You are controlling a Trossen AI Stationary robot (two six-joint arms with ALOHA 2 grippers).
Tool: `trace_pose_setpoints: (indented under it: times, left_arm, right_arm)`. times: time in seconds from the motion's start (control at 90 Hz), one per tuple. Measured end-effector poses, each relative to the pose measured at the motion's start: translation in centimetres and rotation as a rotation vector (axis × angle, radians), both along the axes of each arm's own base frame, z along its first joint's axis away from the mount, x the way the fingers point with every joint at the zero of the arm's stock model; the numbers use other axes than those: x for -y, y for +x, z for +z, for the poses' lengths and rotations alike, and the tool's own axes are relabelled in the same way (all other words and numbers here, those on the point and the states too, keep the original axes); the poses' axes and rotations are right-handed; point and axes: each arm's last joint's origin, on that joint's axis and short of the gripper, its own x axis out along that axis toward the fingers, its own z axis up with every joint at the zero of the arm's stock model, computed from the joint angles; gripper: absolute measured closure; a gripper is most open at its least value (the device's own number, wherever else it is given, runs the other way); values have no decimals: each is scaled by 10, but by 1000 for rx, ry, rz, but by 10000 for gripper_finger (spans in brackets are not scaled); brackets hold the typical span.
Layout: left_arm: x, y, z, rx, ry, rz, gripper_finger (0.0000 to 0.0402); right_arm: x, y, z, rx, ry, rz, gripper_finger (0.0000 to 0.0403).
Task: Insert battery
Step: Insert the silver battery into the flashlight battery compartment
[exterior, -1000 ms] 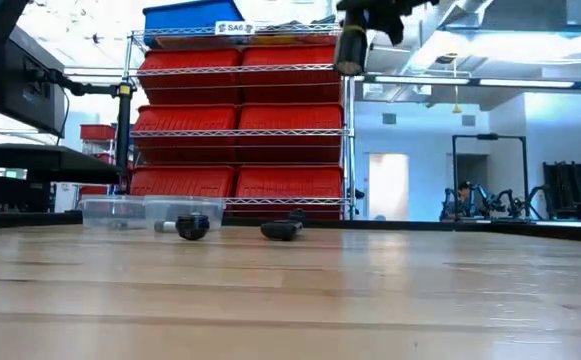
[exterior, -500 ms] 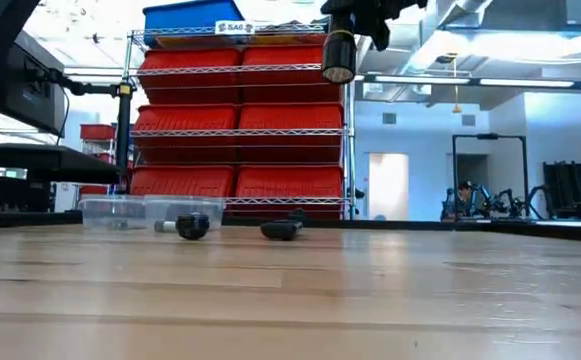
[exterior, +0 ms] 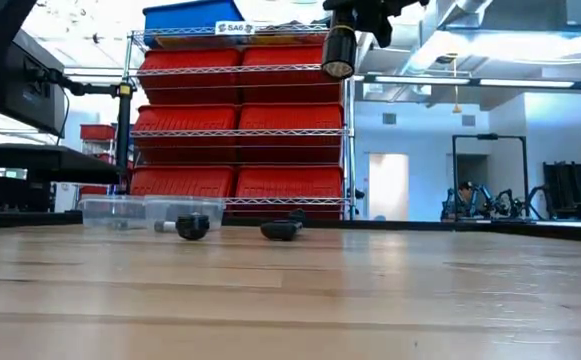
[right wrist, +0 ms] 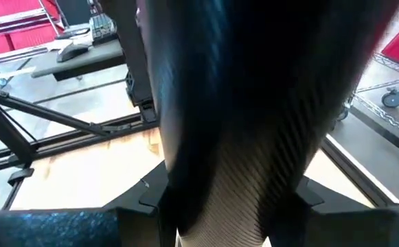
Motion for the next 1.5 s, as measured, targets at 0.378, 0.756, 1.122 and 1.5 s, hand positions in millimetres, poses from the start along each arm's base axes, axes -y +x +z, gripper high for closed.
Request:
trace_pose_setpoints:
  times: [0.378, 0.756, 1.122, 1.5]
  left_arm:
    - [-1, 3, -3, -6, -78, 7, 365]
    - [0, 3, -3, -6, -140, 13, 365]
    - [0, 3, -3, -8, -108, 13, 291]
    - [0, 3, -4, -19, -113, 15, 252]
  right_arm:
    - [-1, 1, 1, 14, -4, 3, 264]
    - [0, 1, 2, 21, -9, 3, 264]
    - [-1, 1, 2, 20, -25, 8, 264]
    - [-1, 1, 2, 18, -34, 14, 264]
